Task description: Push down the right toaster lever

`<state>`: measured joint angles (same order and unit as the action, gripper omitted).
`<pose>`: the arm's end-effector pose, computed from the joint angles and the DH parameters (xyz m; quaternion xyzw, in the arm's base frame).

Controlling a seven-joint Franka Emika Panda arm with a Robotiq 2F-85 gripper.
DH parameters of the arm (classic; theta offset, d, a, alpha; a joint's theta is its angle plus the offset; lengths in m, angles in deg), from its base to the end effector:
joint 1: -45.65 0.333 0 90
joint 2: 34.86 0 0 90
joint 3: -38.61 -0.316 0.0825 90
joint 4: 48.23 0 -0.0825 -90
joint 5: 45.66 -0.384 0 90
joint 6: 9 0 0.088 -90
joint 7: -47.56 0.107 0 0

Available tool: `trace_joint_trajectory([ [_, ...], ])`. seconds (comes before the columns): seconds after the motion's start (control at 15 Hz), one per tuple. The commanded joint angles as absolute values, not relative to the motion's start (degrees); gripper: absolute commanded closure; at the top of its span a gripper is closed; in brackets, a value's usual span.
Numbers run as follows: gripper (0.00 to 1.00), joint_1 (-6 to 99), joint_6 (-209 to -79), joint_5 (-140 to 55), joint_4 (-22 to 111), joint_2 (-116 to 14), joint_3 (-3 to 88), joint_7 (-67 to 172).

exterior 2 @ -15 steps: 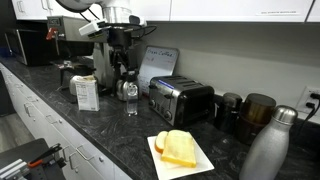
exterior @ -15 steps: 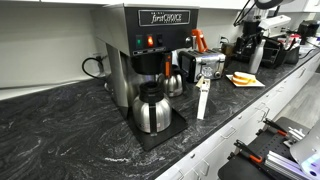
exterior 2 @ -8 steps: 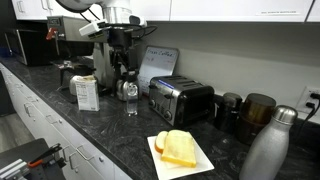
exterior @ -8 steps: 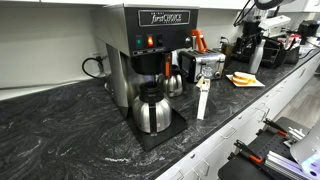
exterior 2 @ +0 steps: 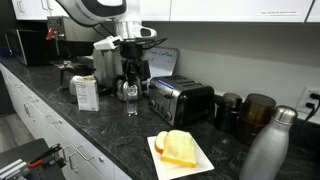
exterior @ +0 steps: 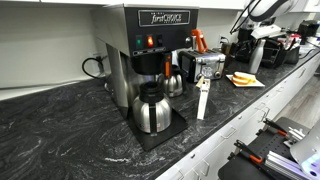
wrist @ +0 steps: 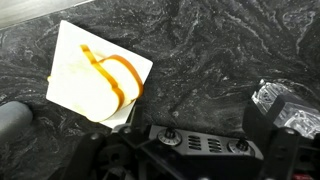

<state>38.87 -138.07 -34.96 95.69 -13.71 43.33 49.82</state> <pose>0.4204 -0.0910 0.4220 0.9947 -0.0629 0.0501 0.0648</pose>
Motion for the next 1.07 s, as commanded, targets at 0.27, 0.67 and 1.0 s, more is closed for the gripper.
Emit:
trace_joint_trajectory([
  [0.27, 0.00, 38.59, -139.96, -35.06, 94.38, -16.47, 43.23, 49.73],
  [0.67, 0.00, 38.58, -139.96, -35.06, 94.32, -16.47, 43.23, 49.73],
  [1.0, 0.00, 38.32, -140.30, -35.00, 93.39, -17.91, 43.07, 51.09],
])
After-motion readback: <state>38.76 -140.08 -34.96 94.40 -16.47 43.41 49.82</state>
